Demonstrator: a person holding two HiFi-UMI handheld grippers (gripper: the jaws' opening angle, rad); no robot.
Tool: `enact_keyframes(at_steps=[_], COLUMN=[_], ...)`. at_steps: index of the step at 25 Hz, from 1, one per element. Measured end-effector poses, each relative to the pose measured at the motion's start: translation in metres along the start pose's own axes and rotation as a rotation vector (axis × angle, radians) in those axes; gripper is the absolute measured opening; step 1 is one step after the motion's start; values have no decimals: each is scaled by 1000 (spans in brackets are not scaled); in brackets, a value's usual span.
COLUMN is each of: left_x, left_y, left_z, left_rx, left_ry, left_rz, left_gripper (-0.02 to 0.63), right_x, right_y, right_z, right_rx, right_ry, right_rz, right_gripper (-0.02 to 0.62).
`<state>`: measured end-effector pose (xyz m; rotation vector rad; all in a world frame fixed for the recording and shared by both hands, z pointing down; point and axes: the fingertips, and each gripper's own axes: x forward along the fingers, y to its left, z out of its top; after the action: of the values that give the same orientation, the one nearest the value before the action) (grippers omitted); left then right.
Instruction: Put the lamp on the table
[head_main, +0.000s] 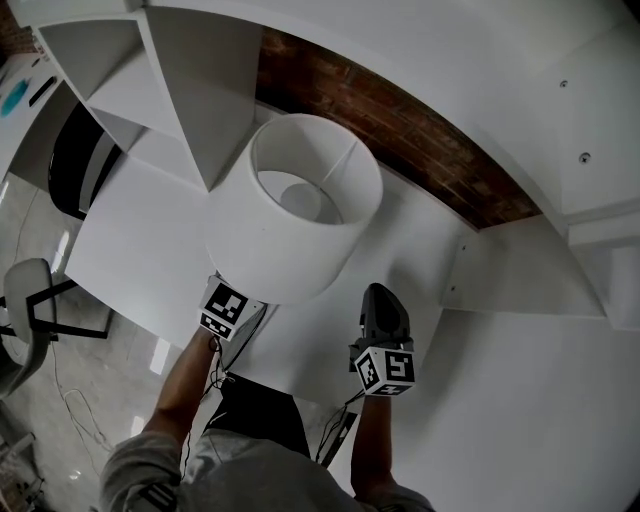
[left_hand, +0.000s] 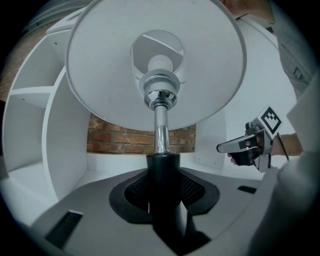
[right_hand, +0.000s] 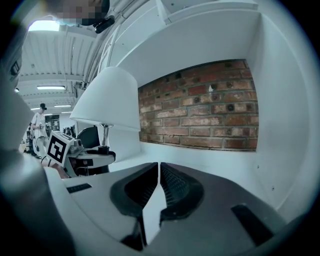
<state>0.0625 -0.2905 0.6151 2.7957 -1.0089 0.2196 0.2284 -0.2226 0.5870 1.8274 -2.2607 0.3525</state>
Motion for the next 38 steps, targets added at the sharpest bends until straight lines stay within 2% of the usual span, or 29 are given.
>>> enact_keyframes(at_steps=[9,17,20,25,29,38], left_x=[14,12,9,4,2,-4], left_y=[-1,-7,-6,-10,-13,-11], left_z=[-20,-24,-30,-37,-27,-27], left_rx=[-1,24,37,24,57,46], left_ry=[-16,-65,-56,-117,-135,-172], left_rz=[-7,-4,-10,10,13,34], left_gripper=[129,129,129,129,129,129], right_x=[5,5,3,0,-2,-12], right_y=[-13,-15,-11,-5,1,9], right_z=[-17,-29,-34,-38,-40,-44], right_rx=[0,-6,-3,-8,-15,-24], right_ry=[-11,-10,-9,-18,-28,-18], right_rz=[-10,-12,-8,-8,-3,-3], right_gripper=[31,31,31,31,31,31])
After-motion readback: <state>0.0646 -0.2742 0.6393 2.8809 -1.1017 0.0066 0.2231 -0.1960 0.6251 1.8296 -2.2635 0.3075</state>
